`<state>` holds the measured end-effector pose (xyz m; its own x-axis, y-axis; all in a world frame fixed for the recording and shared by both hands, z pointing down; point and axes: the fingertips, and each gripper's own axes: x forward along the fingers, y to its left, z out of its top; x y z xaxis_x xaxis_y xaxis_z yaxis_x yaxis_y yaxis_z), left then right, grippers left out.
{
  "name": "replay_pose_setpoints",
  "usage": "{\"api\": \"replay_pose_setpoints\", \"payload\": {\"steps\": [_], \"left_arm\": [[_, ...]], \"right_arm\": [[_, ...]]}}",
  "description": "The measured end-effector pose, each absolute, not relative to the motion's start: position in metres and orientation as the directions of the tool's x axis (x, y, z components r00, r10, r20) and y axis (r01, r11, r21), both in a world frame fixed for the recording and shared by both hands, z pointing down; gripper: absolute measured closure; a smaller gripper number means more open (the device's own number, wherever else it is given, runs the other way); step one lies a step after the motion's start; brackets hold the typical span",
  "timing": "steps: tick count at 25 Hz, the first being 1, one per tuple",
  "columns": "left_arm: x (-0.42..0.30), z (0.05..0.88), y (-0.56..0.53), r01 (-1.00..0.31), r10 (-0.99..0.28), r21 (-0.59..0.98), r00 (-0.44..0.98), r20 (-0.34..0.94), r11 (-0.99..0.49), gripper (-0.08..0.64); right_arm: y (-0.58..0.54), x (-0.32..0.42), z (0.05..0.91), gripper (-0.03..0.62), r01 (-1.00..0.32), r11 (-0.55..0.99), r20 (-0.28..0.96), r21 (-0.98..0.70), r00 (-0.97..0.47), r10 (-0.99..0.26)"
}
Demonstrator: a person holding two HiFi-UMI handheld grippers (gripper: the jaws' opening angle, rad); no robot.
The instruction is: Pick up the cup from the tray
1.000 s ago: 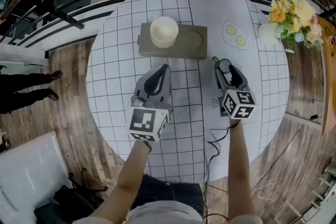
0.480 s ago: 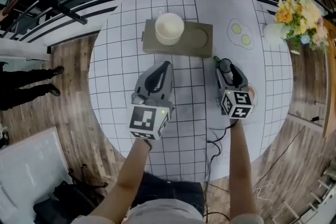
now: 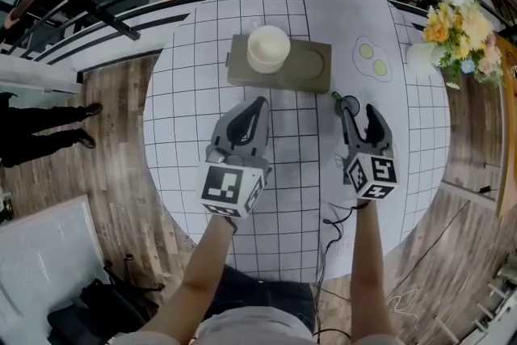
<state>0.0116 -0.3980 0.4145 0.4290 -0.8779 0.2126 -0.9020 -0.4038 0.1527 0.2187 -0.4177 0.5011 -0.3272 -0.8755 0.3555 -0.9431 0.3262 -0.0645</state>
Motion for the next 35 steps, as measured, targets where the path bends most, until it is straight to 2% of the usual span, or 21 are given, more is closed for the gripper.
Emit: {"api": "replay_pose_setpoints", "payload": {"steps": [5,11,14,18,20,21,30,35], "left_arm": [[0.012,0.404,-0.396,-0.896,-0.877,0.160,0.439,0.197,-0.413,0.554],[0.003,0.398,-0.399,-0.913,-0.899,0.131,0.405,0.167,-0.387,0.554],[0.000,0.395,-0.407,-0.914,-0.899,0.096,0.404,0.170,-0.393,0.443],[-0.007,0.403,-0.426,-0.917,-0.895,0.039,0.397,0.203,-0.397,0.352],[-0.010,0.411,-0.440,-0.919,-0.891,0.037,0.390,0.232,-0.393,0.257],[-0.011,0.415,-0.447,-0.920,-0.889,0.036,0.388,0.245,-0.391,0.236],[0.008,0.440,-0.493,-0.888,-0.846,-0.054,0.414,0.335,-0.456,0.106],[0.012,0.454,-0.504,-0.893,-0.845,-0.043,0.407,0.347,-0.448,0.091]], "right_arm": [[-0.387,0.187,0.460,0.359,-0.922,0.368,0.267,-0.124,-0.388,-0.882],[-0.342,0.153,0.449,0.359,-0.891,0.354,0.225,-0.284,-0.421,-0.879],[-0.325,0.147,0.451,0.359,-0.881,0.335,0.228,-0.333,-0.420,-0.878],[-0.312,0.146,0.452,0.359,-0.869,0.314,0.230,-0.383,-0.419,-0.878],[-0.308,0.145,0.453,0.359,-0.864,0.305,0.229,-0.401,-0.417,-0.879],[-0.307,0.145,0.454,0.359,-0.864,0.301,0.232,-0.404,-0.415,-0.879],[-0.303,0.147,0.471,0.362,-0.872,0.275,0.281,-0.405,-0.405,-0.870],[-0.307,0.142,0.477,0.367,-0.871,0.278,0.294,-0.406,-0.412,-0.862]]}}
